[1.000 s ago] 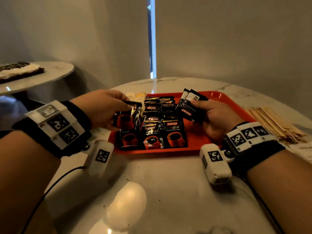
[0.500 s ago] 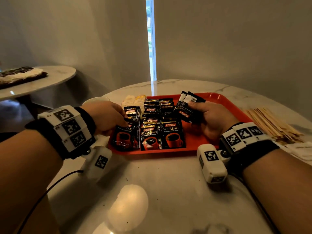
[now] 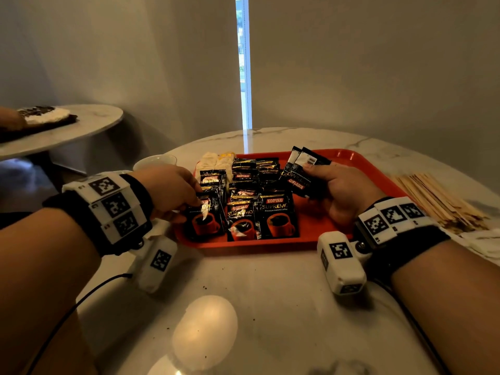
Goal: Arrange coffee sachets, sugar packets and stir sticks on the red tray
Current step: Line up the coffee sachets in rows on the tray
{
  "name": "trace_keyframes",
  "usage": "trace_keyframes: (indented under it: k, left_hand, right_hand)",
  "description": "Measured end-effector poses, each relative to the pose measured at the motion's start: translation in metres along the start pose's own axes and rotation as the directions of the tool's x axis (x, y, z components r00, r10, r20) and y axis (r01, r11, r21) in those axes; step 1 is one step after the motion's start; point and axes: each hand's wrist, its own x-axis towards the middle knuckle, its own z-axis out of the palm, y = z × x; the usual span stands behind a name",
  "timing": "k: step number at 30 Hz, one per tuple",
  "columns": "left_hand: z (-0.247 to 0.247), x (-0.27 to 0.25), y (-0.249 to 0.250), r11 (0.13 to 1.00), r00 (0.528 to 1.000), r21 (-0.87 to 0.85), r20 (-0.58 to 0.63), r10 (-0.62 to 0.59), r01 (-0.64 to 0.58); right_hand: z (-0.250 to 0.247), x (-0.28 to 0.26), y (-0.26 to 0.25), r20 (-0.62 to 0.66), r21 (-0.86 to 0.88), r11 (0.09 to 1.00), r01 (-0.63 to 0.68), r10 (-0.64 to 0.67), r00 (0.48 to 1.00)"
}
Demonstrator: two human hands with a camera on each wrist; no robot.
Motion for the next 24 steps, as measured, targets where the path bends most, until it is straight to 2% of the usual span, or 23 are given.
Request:
trace_keyframes:
  k: [8, 13, 15, 17, 20, 22, 24]
  left_hand:
    - [-0.006, -0.001, 0.005, 0.997, 0.998, -0.062, -0.04, 0.053, -0.055]
    - [-0.017, -0.011, 0.018, 0.983, 0.992, -0.142, -0.062, 0.11, -0.117]
    - [-0.016, -0.019, 0.025, 0.973, 0.984, -0.153, -0.056, 0.169, -0.176]
    - [-0.009, -0.029, 0.034, 0.945, 0.958, -0.159, -0.026, 0.286, -0.287]
    - [0.006, -0.046, 0.049, 0.867, 0.883, -0.216, 0.047, 0.468, -0.448]
    - [0.015, -0.053, 0.058, 0.838, 0.846, -0.241, 0.103, 0.523, -0.489]
    - [0.023, -0.056, 0.064, 0.833, 0.829, -0.247, 0.15, 0.538, -0.495]
  right_hand:
    - [0.002, -0.002, -0.002, -0.011, -0.026, 0.999, 0.021, -0.021, 1.0]
    - [0.003, -0.007, -0.007, 0.063, -0.117, 0.989, 0.089, -0.082, 0.995]
    - [0.004, -0.009, -0.009, 0.077, -0.127, 0.986, 0.106, -0.097, 0.992]
    - [0.007, -0.012, -0.011, 0.106, -0.131, 0.984, 0.119, -0.106, 0.989]
    - [0.013, -0.018, -0.012, 0.149, -0.129, 0.984, 0.123, -0.103, 0.983]
    - [0.017, -0.022, -0.013, 0.182, -0.115, 0.986, 0.121, -0.099, 0.978]
    - [0.02, -0.027, -0.013, 0.206, -0.093, 0.988, 0.121, -0.099, 0.973]
